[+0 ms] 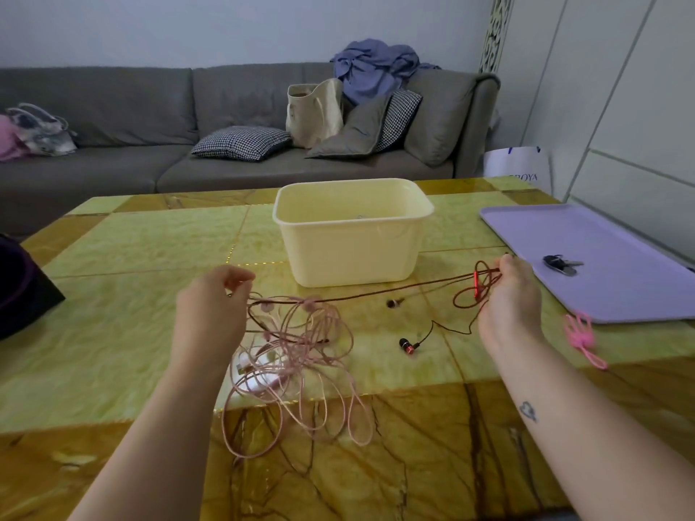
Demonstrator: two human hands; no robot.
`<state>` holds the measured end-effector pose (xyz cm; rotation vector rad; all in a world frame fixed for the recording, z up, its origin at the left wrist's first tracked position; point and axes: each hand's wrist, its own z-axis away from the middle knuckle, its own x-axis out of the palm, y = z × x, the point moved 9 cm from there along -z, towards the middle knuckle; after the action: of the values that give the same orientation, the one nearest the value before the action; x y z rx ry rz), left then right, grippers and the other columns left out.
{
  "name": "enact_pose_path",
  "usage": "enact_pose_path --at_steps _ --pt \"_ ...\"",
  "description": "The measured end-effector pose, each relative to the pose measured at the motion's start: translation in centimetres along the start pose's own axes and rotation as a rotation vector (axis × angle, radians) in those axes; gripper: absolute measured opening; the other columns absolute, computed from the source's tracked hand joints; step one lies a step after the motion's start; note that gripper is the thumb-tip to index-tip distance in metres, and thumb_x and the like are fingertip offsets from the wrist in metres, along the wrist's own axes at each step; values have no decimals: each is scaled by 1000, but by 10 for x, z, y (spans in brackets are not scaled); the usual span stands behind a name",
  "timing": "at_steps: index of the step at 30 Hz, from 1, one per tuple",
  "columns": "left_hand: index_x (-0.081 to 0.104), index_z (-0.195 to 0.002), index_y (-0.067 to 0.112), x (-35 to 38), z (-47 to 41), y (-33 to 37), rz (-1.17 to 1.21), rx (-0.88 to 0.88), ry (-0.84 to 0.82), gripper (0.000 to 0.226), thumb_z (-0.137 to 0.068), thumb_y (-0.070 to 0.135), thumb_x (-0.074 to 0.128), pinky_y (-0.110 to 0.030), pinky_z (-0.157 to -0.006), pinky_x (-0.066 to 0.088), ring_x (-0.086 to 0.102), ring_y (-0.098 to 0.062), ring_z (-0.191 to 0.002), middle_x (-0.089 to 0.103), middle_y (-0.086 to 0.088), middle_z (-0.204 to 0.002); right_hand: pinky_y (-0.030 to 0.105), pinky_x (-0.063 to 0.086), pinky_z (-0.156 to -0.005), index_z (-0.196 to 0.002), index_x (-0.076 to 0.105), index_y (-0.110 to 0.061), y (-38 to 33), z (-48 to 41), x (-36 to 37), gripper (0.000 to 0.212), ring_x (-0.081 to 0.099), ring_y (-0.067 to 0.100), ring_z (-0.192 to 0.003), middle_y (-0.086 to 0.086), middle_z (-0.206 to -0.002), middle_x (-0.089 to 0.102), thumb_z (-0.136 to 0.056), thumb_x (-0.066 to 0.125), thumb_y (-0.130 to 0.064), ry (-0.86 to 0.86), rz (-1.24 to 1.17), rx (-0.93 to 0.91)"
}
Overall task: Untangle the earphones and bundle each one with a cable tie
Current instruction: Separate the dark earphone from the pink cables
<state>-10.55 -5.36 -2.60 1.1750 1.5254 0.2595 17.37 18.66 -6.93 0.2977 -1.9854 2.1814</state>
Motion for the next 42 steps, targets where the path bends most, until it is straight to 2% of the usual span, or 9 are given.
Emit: enact_pose_path --at_steps 8,10,13,21,27,30,32,37,42 --pt "66 -106 26 21 3 -18 -306 -24 -138 32 -92 7 44 -41 -83 50 59 -29 -91 58 -4 -118 40 38 -99 -97 56 -16 6 16 20 20 39 17 -120 4 -103 58 -102 37 -21 -167 164 -56" --pt "63 -111 34 30 8 -19 -508 -30 -239 38 -89 9 46 -48 -107 31 46 -30 -122 53 0 -130 41 44 -89 -92 56 -16 4 20 25 21 56 19 -75 12 -88 63 -102 37 -19 -210 47 -40" --pt "59 -119 37 40 18 2 -597 75 -302 38 -91 15 47 -57 -114 1 27 -26 -137 44 6 -140 40 49 -74 -86 50 -9 1 27 38 22 58 21 -68 11 -93 63 -102 36 -13 -310 -252 76" --pt "36 -137 37 109 83 70 -269 421 -700 47 -93 48 47 -48 -118 1 49 -5 -119 58 18 -121 20 35 -41 -75 50 -14 -24 48 68 27 41 10 -42 10 -98 70 -99 39 -19 -564 -448 190" --pt "62 -101 30 67 38 62 -188 296 -236 18 -96 30 45 -42 -118 7 55 -13 -75 64 13 -76 14 40 -47 -106 57 -28 -46 50 61 13 54 3 -55 0 -103 70 -97 49 -31 -684 445 -359" --pt "65 -93 27 55 34 67 -39 339 -158 12 -93 25 54 -37 -114 14 51 -14 -66 63 14 -72 13 46 -77 -138 41 -33 -6 73 75 64 60 0 -99 -13 -115 63 -81 65 -48 -944 1029 -369" --pt "66 -91 25 57 36 68 -43 396 -178 9 -91 21 58 -36 -111 17 54 -14 -70 64 11 -73 15 43 -65 -128 55 -30 18 87 78 53 59 -5 -71 -12 -87 65 -79 68 -49 -1059 1197 -306" --pt "66 -89 23 73 28 41 -217 384 -296 8 -90 24 59 -39 -100 34 53 -16 -82 50 18 -70 27 41 -60 -78 66 -22 -18 67 76 35 32 12 -45 -10 -44 35 -88 46 -48 -849 665 -285" --pt "67 -97 23 89 25 8 -432 259 -439 16 -92 30 54 -45 -101 37 49 -18 -92 51 9 -84 15 37 -50 -85 64 -16 -43 34 43 30 54 2 -59 -6 -66 66 -99 42 -32 -478 -152 -171"
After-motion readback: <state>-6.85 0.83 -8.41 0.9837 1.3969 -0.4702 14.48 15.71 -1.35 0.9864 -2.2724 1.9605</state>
